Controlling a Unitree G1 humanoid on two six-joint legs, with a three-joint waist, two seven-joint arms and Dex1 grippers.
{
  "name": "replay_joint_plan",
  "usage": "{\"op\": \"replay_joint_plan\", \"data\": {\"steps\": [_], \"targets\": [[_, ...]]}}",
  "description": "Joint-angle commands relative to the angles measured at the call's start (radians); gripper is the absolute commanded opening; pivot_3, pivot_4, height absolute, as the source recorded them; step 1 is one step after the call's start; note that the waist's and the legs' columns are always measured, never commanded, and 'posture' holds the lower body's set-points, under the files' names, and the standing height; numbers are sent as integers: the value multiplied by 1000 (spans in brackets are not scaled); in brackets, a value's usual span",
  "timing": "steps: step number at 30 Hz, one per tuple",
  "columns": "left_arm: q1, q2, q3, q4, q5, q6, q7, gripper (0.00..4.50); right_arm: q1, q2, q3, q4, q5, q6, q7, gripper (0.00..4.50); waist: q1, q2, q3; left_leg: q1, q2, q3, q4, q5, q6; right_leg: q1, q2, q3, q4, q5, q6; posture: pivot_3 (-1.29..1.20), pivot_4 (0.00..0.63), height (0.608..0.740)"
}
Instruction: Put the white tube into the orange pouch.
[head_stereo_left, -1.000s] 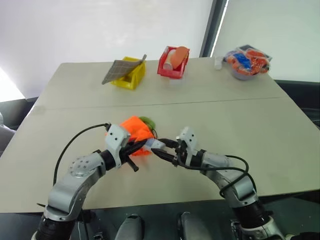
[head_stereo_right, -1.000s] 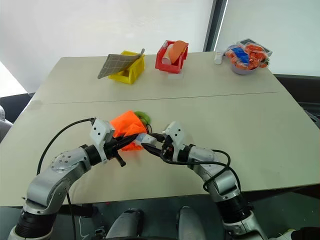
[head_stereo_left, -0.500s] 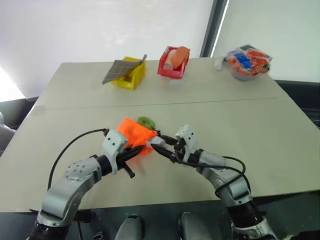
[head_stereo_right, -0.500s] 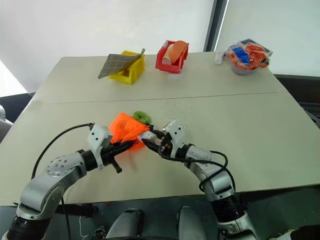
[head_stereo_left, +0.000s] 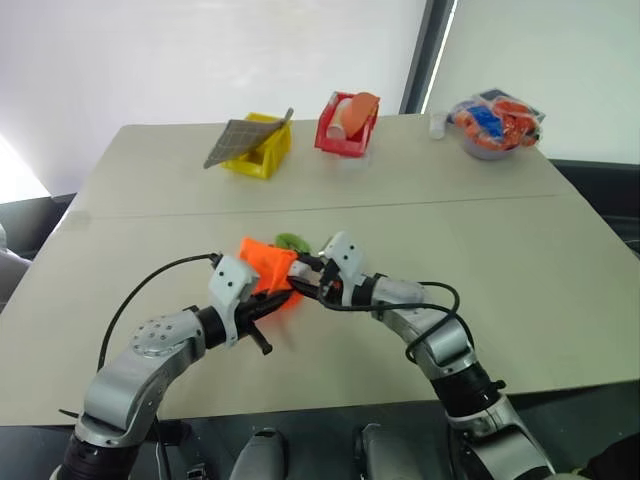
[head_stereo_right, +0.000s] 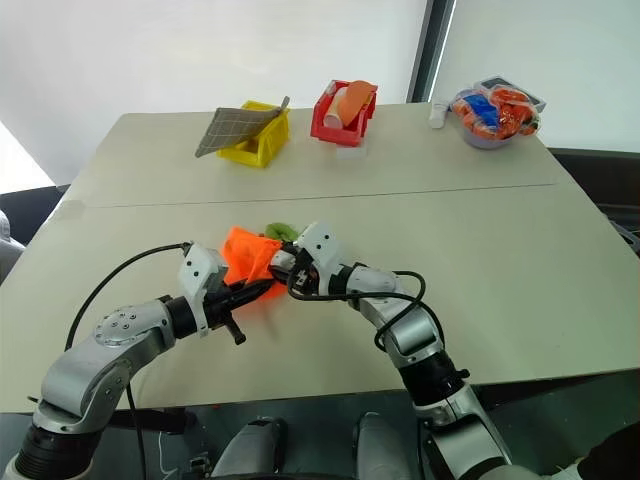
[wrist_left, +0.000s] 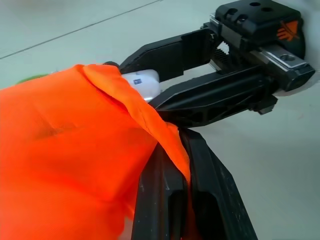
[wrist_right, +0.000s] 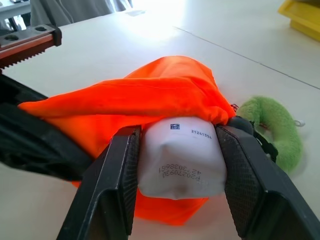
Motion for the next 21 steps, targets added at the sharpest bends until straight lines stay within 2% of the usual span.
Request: {"op": "replay_joint_plan", "data": {"steps": [1,11,12,16,21], "targets": [[-12,-10,-30,-69,-20,-19,-7,0,-60,43,123,30,-65,-34,30,2127,-3,0,0,0,0,0,0,0,0,0,0,0,0,0,0,0,150,740],[44,25,28,-105,-78,-2,-41,0,-43,52,110,25,-88,-32,43,2127,-4,0,-1,1,0,0,0,0,0,0,0,0,1,-1,2,0,150,740],[50,28,35,-104,-83,-2,-45,0,-37,51,105,16,-79,-21,51,2844,-4,0,-1,1,0,0,0,0,0,0,0,0,1,-1,2,0,150,740],[63,33,59,-78,-80,-15,-48,0,-5,42,72,-41,-42,18,65,4464,-2,0,0,1,0,0,0,0,0,0,0,0,1,0,0,0,150,740],[83,24,112,-45,-97,-25,-40,0,48,2,3,-138,28,59,98,4464,-1,0,0,0,0,0,0,0,0,0,0,0,1,0,1,0,150,740]]}}
